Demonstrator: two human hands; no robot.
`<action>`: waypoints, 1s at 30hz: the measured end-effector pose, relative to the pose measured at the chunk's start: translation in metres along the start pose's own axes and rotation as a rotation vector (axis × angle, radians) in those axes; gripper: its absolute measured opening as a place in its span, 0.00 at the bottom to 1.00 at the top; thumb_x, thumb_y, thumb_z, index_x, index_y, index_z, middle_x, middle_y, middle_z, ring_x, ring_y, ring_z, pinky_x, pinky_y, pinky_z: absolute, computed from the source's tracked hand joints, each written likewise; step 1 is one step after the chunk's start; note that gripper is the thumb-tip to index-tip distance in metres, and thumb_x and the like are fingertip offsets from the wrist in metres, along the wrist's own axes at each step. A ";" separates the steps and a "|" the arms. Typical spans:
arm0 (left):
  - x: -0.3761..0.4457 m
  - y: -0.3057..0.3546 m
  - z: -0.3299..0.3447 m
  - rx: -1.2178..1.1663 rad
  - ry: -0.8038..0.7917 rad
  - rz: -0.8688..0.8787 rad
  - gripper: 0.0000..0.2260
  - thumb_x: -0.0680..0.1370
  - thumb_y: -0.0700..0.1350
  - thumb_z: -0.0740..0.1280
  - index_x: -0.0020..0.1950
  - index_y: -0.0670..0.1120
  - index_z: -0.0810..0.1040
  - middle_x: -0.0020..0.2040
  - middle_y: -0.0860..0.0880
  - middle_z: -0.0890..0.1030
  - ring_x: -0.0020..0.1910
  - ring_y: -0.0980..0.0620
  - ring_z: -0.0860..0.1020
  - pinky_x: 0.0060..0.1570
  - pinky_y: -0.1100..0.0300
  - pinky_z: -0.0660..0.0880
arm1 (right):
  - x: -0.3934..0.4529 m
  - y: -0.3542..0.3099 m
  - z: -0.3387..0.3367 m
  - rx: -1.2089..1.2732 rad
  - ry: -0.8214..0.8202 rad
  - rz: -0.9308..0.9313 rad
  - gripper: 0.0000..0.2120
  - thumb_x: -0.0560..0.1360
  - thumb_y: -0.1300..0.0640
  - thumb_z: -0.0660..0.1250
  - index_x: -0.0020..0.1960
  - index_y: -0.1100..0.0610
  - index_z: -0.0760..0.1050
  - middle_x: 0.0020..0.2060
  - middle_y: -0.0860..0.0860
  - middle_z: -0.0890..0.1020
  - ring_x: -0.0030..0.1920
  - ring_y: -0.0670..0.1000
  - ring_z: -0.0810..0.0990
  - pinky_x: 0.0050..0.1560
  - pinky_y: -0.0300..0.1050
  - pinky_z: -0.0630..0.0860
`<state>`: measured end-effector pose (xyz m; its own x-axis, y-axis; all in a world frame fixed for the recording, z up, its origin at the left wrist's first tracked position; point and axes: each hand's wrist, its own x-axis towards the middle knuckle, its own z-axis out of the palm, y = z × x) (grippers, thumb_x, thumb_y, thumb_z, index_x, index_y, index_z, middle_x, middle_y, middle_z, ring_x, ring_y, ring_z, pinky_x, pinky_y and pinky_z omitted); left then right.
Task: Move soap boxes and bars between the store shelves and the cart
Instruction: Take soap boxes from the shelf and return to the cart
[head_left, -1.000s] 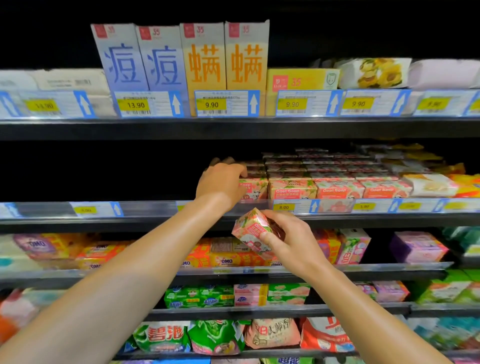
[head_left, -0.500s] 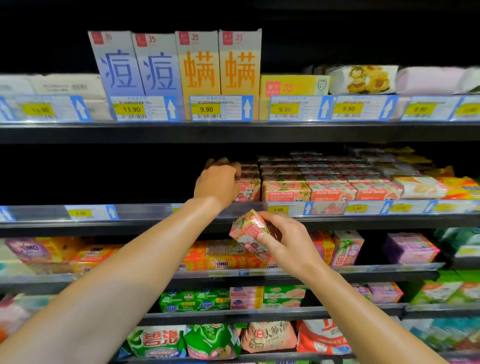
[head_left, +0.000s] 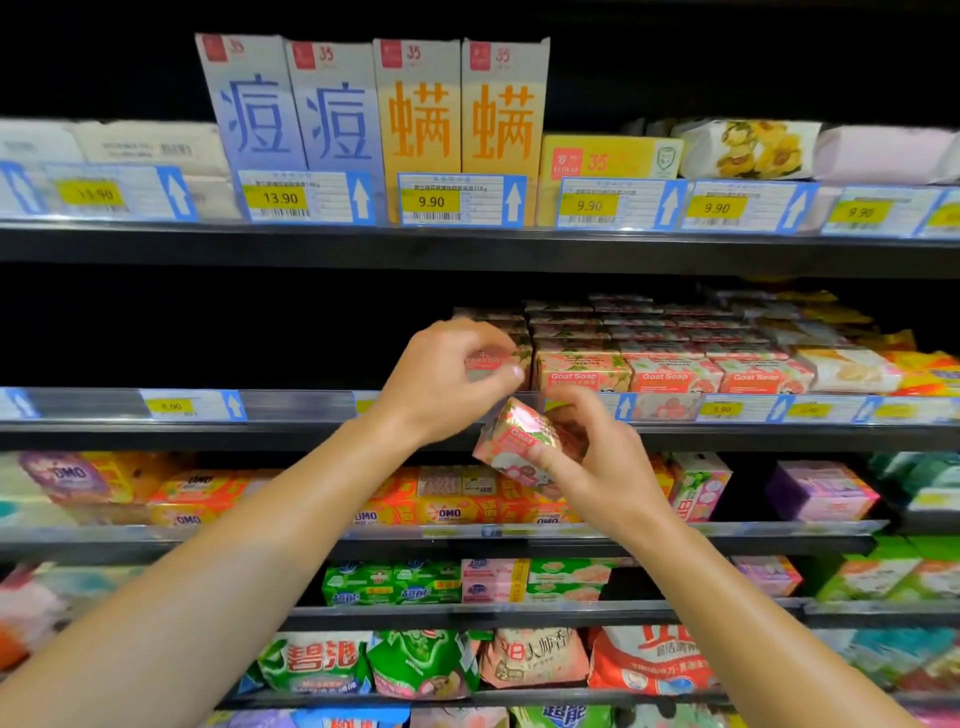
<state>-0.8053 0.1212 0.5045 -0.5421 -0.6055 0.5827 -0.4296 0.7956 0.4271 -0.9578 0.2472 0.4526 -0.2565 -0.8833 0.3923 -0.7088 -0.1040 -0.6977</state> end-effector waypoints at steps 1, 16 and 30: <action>-0.009 0.003 -0.005 -0.043 -0.081 0.051 0.16 0.74 0.52 0.72 0.61 0.50 0.81 0.56 0.56 0.80 0.54 0.61 0.74 0.55 0.65 0.72 | 0.002 -0.004 -0.003 0.008 0.009 -0.017 0.23 0.75 0.51 0.73 0.66 0.44 0.68 0.53 0.43 0.79 0.52 0.40 0.78 0.52 0.44 0.79; 0.000 -0.026 -0.018 -0.047 0.096 -0.050 0.19 0.74 0.43 0.73 0.64 0.47 0.78 0.58 0.51 0.80 0.57 0.55 0.77 0.56 0.58 0.78 | -0.006 0.007 0.021 -0.385 0.273 -0.193 0.36 0.73 0.50 0.73 0.75 0.56 0.60 0.71 0.51 0.66 0.72 0.47 0.61 0.74 0.39 0.58; 0.012 -0.033 0.014 0.264 -0.070 -0.143 0.18 0.77 0.46 0.71 0.67 0.53 0.77 0.68 0.48 0.72 0.66 0.47 0.71 0.64 0.54 0.71 | -0.015 0.047 0.049 -0.911 0.007 -0.170 0.49 0.65 0.53 0.77 0.79 0.54 0.56 0.80 0.56 0.54 0.79 0.62 0.49 0.77 0.58 0.47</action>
<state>-0.8079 0.0873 0.4873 -0.5071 -0.7184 0.4763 -0.6734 0.6751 0.3013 -0.9552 0.2333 0.3847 -0.1036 -0.8863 0.4514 -0.9793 0.1702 0.1094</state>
